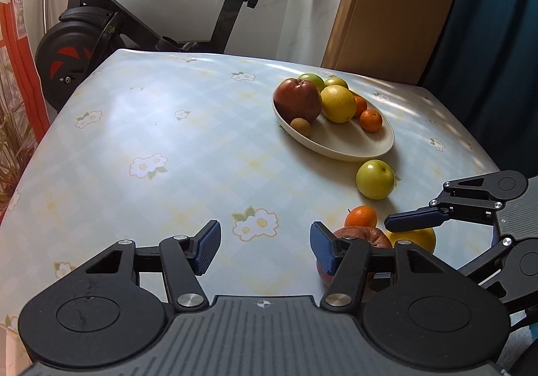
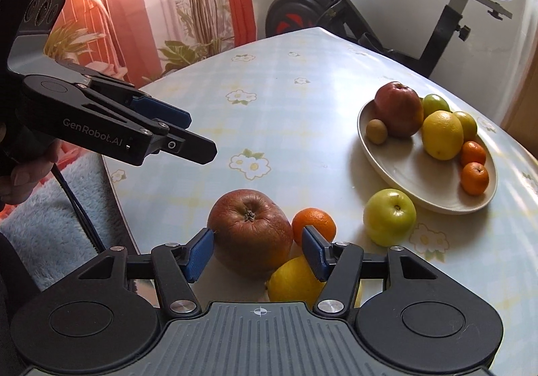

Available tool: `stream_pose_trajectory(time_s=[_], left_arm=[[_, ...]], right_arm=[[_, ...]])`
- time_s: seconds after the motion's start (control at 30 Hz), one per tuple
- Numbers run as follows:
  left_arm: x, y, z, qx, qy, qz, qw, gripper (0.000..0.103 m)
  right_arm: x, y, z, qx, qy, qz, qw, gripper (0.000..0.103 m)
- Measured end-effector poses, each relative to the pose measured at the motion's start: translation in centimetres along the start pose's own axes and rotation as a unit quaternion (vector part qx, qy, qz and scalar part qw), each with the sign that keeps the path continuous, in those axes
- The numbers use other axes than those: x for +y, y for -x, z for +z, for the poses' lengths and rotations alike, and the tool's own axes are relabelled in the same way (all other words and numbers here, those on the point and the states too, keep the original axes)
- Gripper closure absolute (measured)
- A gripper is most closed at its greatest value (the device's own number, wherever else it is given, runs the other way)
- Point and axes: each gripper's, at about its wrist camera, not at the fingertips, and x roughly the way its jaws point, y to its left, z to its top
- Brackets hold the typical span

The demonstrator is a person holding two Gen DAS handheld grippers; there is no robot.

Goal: Organize fruits
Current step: 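Grasp the large red apple with the right tool while the left tool presses its top, then carry the red apple to the plate with the right tool while the left tool steadies it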

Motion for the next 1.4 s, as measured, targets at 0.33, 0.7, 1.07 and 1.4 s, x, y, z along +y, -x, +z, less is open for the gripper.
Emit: stream_pose_trajectory(time_s=[0.33, 0.7, 1.07, 1.4], left_arm=[[-0.7, -1.6, 0.2, 0.026, 0.032, -0.058, 0.9975, 0.050], [-0.8, -2.9, 0.4, 0.034, 0.040, -0.087, 0.9949, 0.050], [-0.2, -3.8, 0.6, 0.039, 0.066, -0.092, 0.9928, 0.056], [1.7, -4.8, 0.7, 0.038, 0.114, -0.130, 0.9842, 0.065]], right_arm=[[0.9, -1.0, 0.3, 0.041, 0.046, 0.004, 0.998, 0.048], [0.7, -1.4, -0.1, 0.023, 0.039, 0.004, 0.999, 0.048], [0.7, -2.6, 0.1, -0.027, 0.019, -0.004, 0.999, 0.049], [0.2, -3.1, 0.0, -0.046, -0.002, -0.005, 0.999, 0.047]])
